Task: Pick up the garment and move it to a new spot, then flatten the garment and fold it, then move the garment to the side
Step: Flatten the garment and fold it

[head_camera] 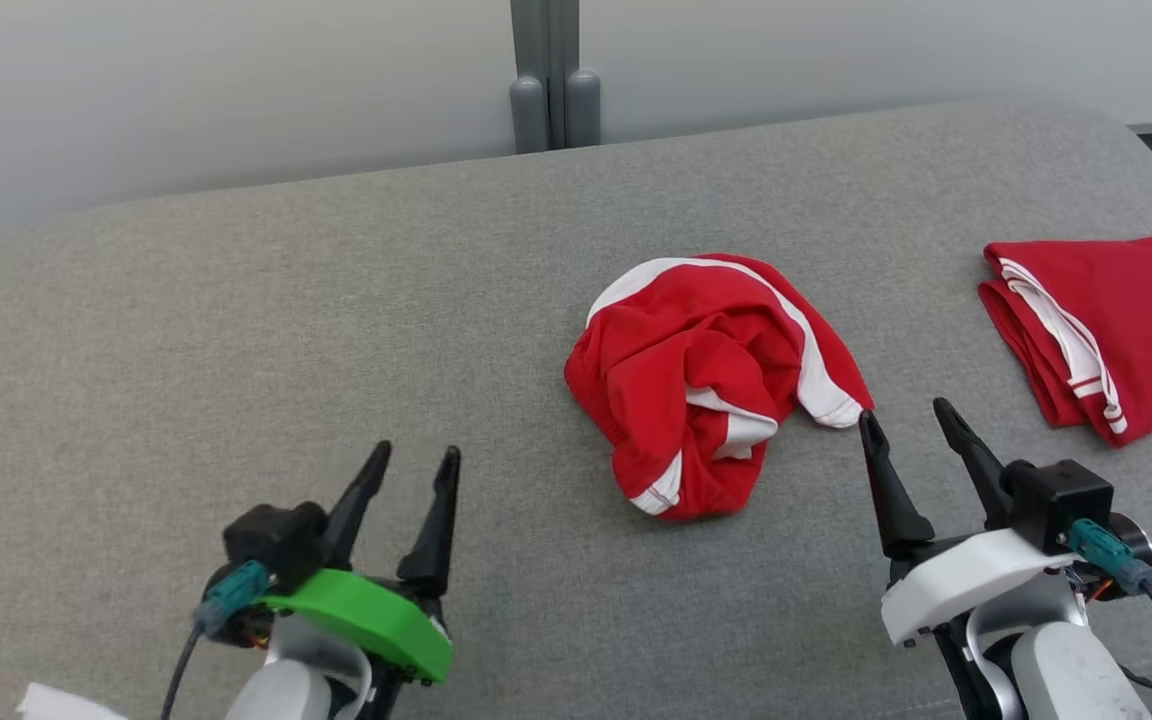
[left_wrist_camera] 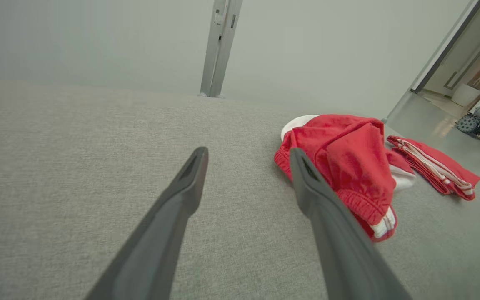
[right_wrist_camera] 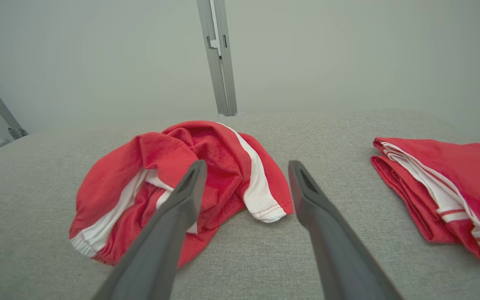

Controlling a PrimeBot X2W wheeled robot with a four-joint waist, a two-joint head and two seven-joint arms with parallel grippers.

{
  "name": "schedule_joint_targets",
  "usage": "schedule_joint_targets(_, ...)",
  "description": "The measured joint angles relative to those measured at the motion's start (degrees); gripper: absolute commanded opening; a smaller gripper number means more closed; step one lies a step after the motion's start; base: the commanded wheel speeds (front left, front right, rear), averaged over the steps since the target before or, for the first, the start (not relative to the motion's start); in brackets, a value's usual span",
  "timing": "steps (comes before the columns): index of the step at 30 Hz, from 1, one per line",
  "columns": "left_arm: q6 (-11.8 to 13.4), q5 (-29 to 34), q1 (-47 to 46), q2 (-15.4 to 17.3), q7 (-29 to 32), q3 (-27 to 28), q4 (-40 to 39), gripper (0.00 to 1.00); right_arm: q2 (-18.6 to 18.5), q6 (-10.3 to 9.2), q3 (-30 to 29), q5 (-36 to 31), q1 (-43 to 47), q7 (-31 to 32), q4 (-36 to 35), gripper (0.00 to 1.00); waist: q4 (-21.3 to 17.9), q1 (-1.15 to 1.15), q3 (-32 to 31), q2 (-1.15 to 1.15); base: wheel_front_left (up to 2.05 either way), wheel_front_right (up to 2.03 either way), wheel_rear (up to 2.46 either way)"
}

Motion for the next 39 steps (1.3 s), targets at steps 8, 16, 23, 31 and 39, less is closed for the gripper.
schedule_joint_targets(8,0.0,-12.9,-5.0,1.3,9.8,-14.8,4.7,1.00,0.8,0.00,4.1,0.9,-3.3,-1.2,2.0,1.00,-4.0,0.00,2.6,0.00,0.00,0.00,0.00)
schedule_joint_targets(16,0.0,-19.0,-8.9,2.1,10.2,-20.1,8.0,1.00,1.0,0.00,5.0,1.2,-4.9,-2.8,4.0,1.00,-8.3,0.00,5.0,0.00,0.00,0.00,0.00)
schedule_joint_targets(23,0.0,-22.9,-11.0,3.0,6.3,-21.8,8.2,1.00,1.0,0.00,4.7,1.2,-5.1,-3.5,5.0,1.00,-10.8,0.00,6.1,0.00,0.00,0.00,0.00)
schedule_joint_targets(31,0.0,-27.8,-12.5,4.2,4.3,-25.5,6.1,0.00,1.2,0.00,4.1,1.1,-5.1,-3.6,5.4,1.00,-10.3,0.00,5.6,0.00,0.00,0.00,0.00)
schedule_joint_targets(39,0.0,-29.8,-19.6,4.6,2.5,-29.7,3.6,0.00,1.1,0.00,4.1,1.1,-5.1,-3.6,5.5,1.00,-9.6,0.00,4.7,0.00,0.00,0.00,0.00)
